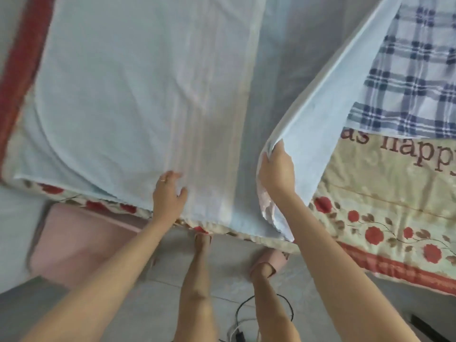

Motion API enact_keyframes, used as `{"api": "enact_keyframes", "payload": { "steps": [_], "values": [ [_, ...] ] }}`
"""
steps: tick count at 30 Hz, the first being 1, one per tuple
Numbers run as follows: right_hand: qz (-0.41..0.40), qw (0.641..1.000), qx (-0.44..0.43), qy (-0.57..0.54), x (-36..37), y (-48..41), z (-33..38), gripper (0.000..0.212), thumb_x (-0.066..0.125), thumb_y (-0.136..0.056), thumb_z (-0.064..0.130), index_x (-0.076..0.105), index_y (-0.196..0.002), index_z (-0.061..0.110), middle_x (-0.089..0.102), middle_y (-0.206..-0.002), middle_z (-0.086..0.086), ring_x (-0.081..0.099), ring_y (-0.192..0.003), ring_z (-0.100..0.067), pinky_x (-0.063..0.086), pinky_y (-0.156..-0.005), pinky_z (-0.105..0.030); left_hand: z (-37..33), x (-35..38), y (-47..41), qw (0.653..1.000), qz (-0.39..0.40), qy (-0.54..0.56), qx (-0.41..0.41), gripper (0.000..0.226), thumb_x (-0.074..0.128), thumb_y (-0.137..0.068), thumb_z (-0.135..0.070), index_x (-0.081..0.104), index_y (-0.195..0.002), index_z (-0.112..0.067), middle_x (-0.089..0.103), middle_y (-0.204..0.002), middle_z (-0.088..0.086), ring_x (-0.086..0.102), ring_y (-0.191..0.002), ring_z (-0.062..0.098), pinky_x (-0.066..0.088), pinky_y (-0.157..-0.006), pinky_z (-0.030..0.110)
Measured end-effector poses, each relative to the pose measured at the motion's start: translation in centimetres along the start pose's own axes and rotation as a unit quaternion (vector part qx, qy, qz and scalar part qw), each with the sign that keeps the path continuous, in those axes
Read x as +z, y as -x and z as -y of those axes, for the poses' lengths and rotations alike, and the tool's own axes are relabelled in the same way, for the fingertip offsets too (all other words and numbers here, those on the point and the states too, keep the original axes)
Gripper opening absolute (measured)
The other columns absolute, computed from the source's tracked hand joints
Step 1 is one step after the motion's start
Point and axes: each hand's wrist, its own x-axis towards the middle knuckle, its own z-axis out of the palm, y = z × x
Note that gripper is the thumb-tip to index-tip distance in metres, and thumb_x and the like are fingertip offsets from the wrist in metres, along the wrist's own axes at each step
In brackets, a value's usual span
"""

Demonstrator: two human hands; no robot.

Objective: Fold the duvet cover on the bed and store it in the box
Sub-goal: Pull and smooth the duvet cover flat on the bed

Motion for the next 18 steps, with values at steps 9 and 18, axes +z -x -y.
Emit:
{"api": "enact_keyframes", "payload": {
  "steps": [9, 18],
  "values": [
    [0.084, 0.965, 0.247, -0.041, 15.6, 0.5, 6.4, 0.067, 0.021, -0.094, 0.064, 0.042, -0.14, 0.022, 0.054, -0.129, -0.001, 0.052, -0.116, -0.028, 0.035, -0.095, -0.032, 16.2, -14.8, -10.7, 0.918, -0.115, 0.05, -0.377, 0.074, 0.059, -0.089, -0.034, 0.022, -0.146, -0.006, 0.012, -0.153, 0.021, 0.018, -0.14, 0.036, 0.029, -0.109, 0.046],
    [-0.033, 0.958, 0.285, 0.02, 23.5, -1.6, 10.3, 0.067, 0.042, -0.093, 0.004, 0.005, -0.149, -0.003, 0.036, -0.138, -0.025, 0.049, -0.117, -0.037, 0.044, -0.091, -0.042, 22.9, -20.0, -16.6, 0.884, -0.189, 0.079, -0.42, 0.068, 0.066, -0.082, -0.038, 0.035, -0.134, -0.007, 0.033, -0.142, 0.014, 0.035, -0.13, 0.031, 0.034, -0.104, 0.049]
  ]
}}
